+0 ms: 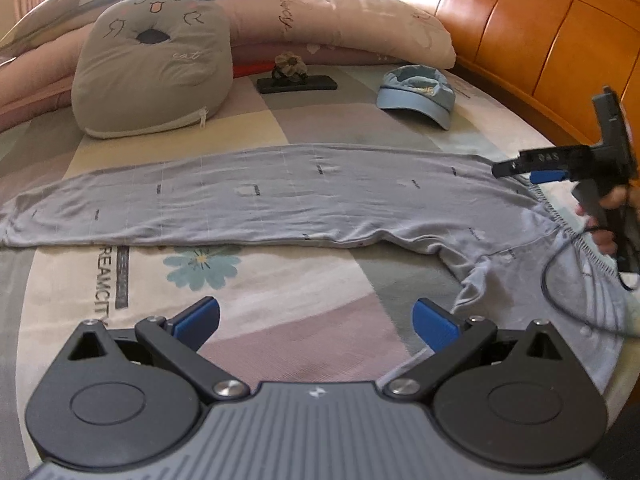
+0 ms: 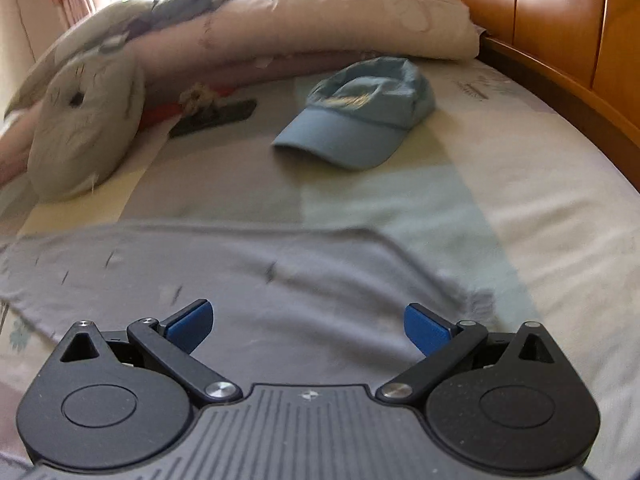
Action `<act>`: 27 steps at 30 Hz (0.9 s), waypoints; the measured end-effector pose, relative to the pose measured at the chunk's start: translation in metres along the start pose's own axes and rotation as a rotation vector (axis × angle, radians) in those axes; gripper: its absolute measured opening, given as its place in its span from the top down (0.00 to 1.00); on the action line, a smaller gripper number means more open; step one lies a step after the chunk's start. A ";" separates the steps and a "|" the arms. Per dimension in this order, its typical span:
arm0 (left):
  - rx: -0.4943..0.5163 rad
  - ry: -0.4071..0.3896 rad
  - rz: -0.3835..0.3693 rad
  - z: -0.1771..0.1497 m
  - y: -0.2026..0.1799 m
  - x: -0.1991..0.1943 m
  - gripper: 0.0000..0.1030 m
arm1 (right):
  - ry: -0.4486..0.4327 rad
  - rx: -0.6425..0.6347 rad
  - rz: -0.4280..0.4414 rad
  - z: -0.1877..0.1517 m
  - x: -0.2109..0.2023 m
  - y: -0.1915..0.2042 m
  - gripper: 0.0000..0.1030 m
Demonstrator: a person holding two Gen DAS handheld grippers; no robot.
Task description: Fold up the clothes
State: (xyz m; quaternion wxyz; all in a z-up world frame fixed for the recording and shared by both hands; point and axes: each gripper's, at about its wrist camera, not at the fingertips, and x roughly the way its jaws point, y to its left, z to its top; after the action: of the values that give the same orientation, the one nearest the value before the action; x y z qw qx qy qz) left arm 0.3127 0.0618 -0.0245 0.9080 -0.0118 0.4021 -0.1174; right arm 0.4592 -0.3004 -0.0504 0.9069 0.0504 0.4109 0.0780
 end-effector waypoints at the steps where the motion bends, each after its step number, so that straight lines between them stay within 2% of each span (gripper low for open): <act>1: 0.006 -0.003 -0.008 0.000 0.004 0.002 0.01 | 0.010 -0.002 0.002 -0.005 -0.005 0.010 0.00; 5: 0.021 -0.012 -0.044 -0.001 0.020 0.010 0.01 | 0.040 -0.026 -0.021 -0.024 -0.026 0.039 0.00; 11: 0.007 0.001 -0.030 0.003 0.050 0.022 0.01 | 0.054 -0.109 -0.070 -0.025 -0.041 0.072 0.00; 15: -0.050 0.000 0.036 0.014 0.071 0.027 0.01 | 0.036 -0.072 -0.035 -0.018 -0.029 0.077 0.00; 20: -0.070 -0.088 0.115 0.023 0.081 0.023 0.01 | 0.047 -0.049 0.037 -0.010 0.002 0.074 0.00; 24: -0.050 -0.146 0.187 0.043 0.099 0.025 0.01 | 0.076 -0.060 0.023 -0.005 0.026 0.068 0.00; 27: -0.051 -0.163 0.232 0.066 0.124 0.036 0.01 | 0.063 -0.074 0.003 -0.008 0.028 0.064 0.00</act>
State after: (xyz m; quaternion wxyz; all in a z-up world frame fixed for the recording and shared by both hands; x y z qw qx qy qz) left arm 0.4092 0.1699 -0.0204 0.9445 0.0023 0.3285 0.0000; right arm 0.4655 -0.2321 -0.0664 0.8945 0.0152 0.4363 0.0961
